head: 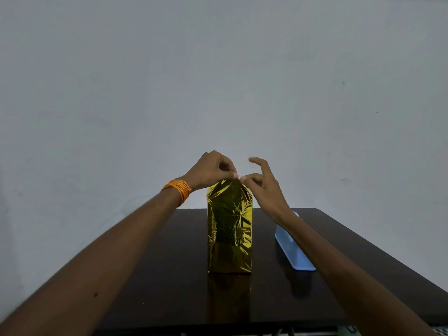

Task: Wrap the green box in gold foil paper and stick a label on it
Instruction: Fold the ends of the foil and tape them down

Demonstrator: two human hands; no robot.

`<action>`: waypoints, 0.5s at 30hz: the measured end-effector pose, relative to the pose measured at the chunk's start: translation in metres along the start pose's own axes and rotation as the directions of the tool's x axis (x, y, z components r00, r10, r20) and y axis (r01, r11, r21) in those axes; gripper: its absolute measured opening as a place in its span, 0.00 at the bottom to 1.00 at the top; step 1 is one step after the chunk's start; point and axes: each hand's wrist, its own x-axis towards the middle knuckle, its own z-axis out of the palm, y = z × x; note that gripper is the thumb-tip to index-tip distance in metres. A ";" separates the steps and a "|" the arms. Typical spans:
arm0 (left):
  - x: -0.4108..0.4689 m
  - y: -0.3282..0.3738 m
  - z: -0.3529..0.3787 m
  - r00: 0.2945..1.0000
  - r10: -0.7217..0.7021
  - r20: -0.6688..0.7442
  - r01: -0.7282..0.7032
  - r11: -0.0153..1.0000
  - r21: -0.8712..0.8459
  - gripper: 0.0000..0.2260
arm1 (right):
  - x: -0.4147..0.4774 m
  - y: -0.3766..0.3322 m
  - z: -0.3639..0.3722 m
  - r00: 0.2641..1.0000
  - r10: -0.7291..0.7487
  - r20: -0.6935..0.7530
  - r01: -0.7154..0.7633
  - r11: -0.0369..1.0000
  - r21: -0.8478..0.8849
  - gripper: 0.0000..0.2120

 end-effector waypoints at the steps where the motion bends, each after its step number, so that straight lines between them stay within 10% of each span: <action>1: 0.001 -0.001 0.000 1.000 0.000 0.002 0.000 1.000 0.004 0.06 | -0.002 0.002 -0.003 0.999 0.030 0.025 -0.030 0.999 -0.024 0.23; 15: 0.021 -0.017 0.011 0.993 -0.071 0.090 0.076 0.996 -0.048 0.08 | -0.018 0.027 -0.014 0.994 0.108 0.028 -0.108 0.994 0.005 0.26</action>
